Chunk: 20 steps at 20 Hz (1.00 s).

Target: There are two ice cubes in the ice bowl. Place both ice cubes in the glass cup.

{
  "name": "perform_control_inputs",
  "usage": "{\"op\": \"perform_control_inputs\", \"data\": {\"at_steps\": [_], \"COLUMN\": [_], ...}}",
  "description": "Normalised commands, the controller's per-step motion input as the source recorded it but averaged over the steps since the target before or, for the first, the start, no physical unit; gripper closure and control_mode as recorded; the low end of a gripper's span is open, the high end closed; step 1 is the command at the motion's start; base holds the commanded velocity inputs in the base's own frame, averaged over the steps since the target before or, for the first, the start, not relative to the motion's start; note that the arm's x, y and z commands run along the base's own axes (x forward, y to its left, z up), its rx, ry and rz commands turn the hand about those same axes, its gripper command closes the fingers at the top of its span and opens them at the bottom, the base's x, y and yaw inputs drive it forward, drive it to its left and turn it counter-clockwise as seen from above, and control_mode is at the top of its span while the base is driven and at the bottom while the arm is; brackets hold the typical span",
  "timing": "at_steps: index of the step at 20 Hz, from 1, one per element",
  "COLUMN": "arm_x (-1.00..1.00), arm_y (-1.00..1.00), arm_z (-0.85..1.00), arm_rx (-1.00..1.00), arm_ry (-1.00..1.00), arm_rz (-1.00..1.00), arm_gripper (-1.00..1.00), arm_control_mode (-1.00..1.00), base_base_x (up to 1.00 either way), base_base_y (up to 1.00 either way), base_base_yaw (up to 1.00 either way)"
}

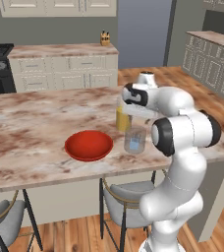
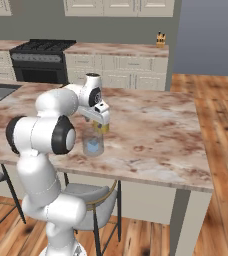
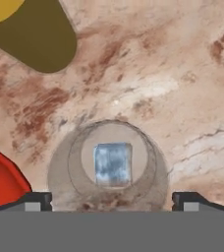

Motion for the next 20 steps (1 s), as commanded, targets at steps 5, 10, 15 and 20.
{"op": "perform_control_inputs", "data": {"at_steps": [5,10,15,20], "arm_x": [-0.96,-1.00,-1.00,-1.00], "arm_y": [0.00,-0.20,-0.20,-0.03], "arm_z": [0.31,0.00,0.00,0.18], "arm_rx": [0.00,-0.01,-0.12,-0.15], "arm_ry": [0.00,-0.18,-0.73,-0.94], "arm_rz": [0.00,0.03,0.02,0.03], "arm_gripper": [-1.00,-1.00,-1.00,-1.00], "arm_control_mode": [-1.00,-1.00,-1.00,-1.00], "base_base_x": [0.00,0.00,0.00,0.00], "base_base_y": [0.00,0.00,0.00,0.00], "base_base_yaw": [0.00,0.00,0.00,0.00]}}
